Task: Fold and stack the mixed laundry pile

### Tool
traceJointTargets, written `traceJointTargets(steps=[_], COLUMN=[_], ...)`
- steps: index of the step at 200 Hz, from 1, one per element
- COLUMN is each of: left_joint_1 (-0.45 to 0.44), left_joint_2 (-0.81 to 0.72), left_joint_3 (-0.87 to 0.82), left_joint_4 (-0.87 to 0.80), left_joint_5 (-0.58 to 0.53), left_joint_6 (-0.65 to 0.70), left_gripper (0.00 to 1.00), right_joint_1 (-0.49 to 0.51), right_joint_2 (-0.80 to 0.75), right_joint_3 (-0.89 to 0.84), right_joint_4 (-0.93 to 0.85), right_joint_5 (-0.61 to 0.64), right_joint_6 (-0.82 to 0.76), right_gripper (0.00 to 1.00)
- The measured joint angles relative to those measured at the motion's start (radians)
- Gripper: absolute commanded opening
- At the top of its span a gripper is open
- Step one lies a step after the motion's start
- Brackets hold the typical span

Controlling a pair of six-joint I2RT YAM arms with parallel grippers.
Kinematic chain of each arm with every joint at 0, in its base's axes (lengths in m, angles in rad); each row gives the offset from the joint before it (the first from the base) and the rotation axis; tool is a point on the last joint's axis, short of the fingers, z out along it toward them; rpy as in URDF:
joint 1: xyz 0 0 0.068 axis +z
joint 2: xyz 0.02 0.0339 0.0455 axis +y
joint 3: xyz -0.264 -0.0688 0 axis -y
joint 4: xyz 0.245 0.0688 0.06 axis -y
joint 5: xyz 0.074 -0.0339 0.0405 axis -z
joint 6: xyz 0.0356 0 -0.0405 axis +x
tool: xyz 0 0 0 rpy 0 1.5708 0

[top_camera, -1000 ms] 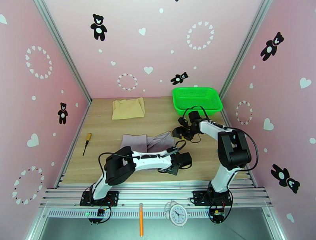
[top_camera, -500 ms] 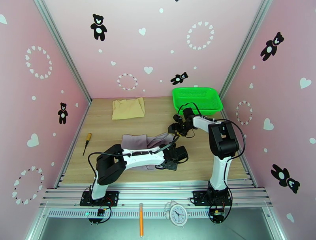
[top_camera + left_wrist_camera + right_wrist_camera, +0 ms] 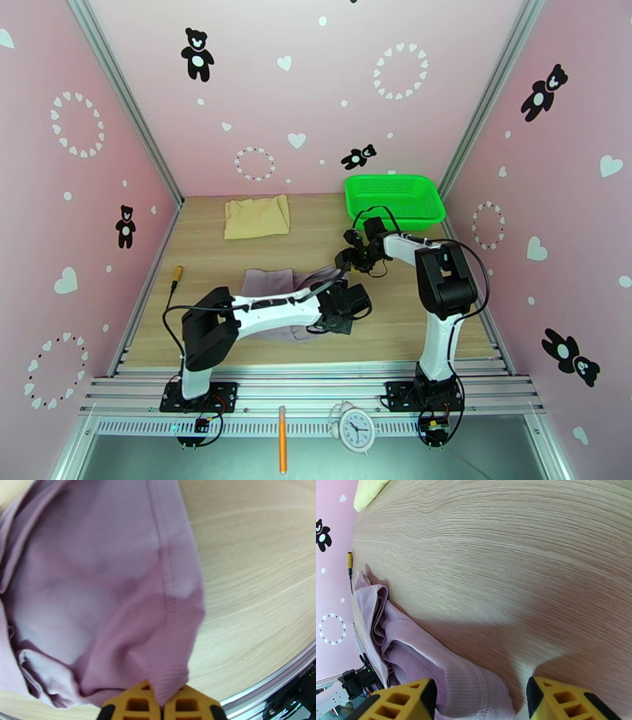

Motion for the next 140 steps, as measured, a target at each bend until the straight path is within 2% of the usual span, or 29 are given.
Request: traceJointTargets(steps=[31, 84, 140], left_joint_1=[0.01, 0.01, 0.01], left_joint_2=[-0.019, -0.019, -0.019], left_joint_3=[-0.011, -0.022, -0.031], left_joint_4=[0.004, 0.021, 0.021], left_joint_5=[0.0, 0.0, 0.0], left_joint_6=[-0.005, -0.012, -0.012], left_gripper=[0.0, 0.0, 0.0], right_joint_1=[0.0, -0.003, -0.003], right_joint_2=[-0.021, -0.077, -0.06], right_joint_3=[-0.01, -0.045, -0.037], right_joint_4=[-0.034, -0.065, -0.081], right_joint_5=[-0.003, -0.013, -0.013], right_joint_6=[-0.023, -0.077, -0.114], right_gripper=[0.71, 0.71, 0.69])
